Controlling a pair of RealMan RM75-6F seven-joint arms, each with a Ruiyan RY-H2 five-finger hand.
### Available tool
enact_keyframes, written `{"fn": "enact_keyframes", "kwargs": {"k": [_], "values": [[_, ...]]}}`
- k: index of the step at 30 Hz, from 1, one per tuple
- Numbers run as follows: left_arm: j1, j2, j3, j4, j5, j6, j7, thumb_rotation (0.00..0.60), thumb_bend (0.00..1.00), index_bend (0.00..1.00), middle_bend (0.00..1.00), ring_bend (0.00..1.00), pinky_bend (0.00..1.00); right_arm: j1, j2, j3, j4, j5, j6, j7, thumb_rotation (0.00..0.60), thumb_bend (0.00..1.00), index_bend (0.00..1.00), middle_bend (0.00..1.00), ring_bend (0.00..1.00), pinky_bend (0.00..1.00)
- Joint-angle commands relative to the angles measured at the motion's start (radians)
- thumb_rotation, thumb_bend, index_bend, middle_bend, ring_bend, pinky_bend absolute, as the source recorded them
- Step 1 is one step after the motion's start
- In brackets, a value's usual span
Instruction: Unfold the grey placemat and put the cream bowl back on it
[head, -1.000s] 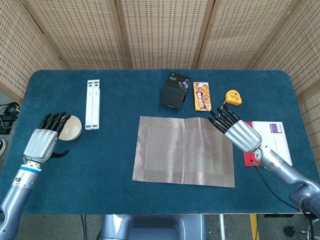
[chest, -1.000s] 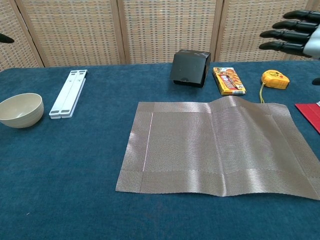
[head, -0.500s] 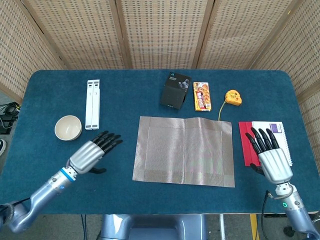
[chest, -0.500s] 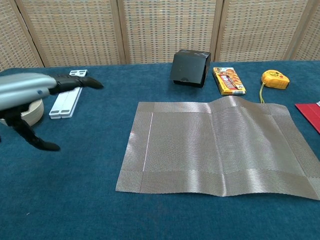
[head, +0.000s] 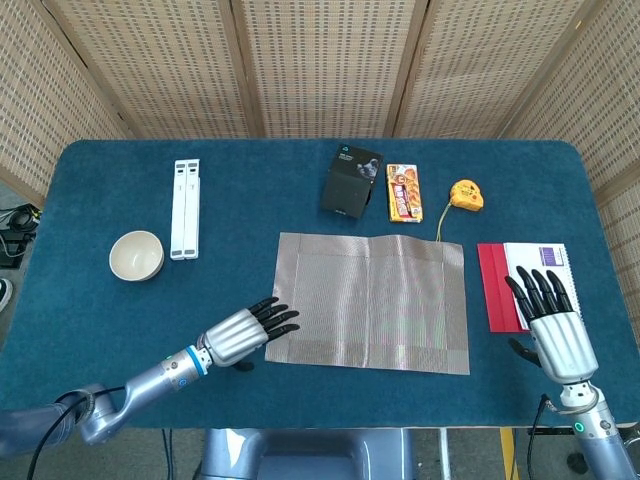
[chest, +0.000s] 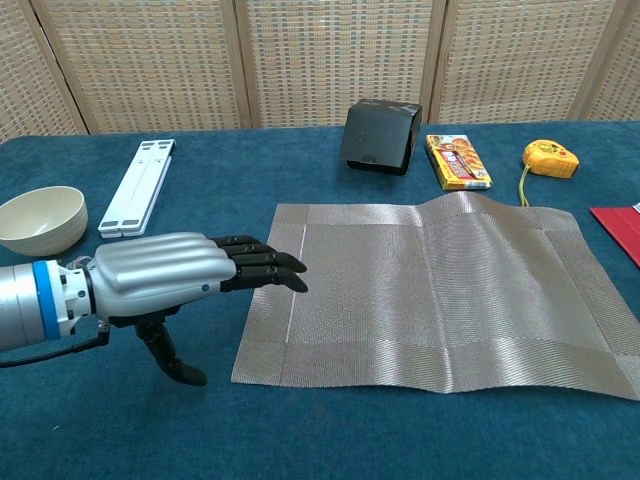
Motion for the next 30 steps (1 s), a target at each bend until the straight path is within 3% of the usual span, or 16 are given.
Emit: {"fn": "enact_keyframes", "kwargs": {"k": [1,11,26,30], "values": [[-0.005,-0.015,-0.001,0.009,-0.017,-0.008,0.013,0.6,0.0,0.1,0.0,0.0,0.0,-0.003,0.002,0.006,-0.001,-0.002,-0.003,0.006,0.6,0.0,0.0,0.0,0.0,0.0],[-0.026,-0.078,-0.006,0.073,-0.054,-0.019,0.024,0.6,0.0,0.1,0.0,0.0,0.0,-0.011,0.015,0.022,-0.02,-0.007,-0.014,0.044,0.6,0.0,0.0,0.0,0.0,0.0],[-0.068,-0.101,-0.007,0.085,-0.109,-0.079,0.076,0.6,0.0,0.09,0.0,0.0,0.0,-0.02,0.024,0.042,-0.031,-0.015,-0.019,0.083,0.6,0.0,0.0,0.0,0.0,0.0],[-0.072,-0.107,-0.005,0.087,-0.115,-0.082,0.074,0.6,0.09,0.09,0.0,0.0,0.0,-0.022,0.026,0.043,-0.037,-0.017,-0.023,0.095,0.6,0.0,0.0,0.0,0.0,0.0]]}}
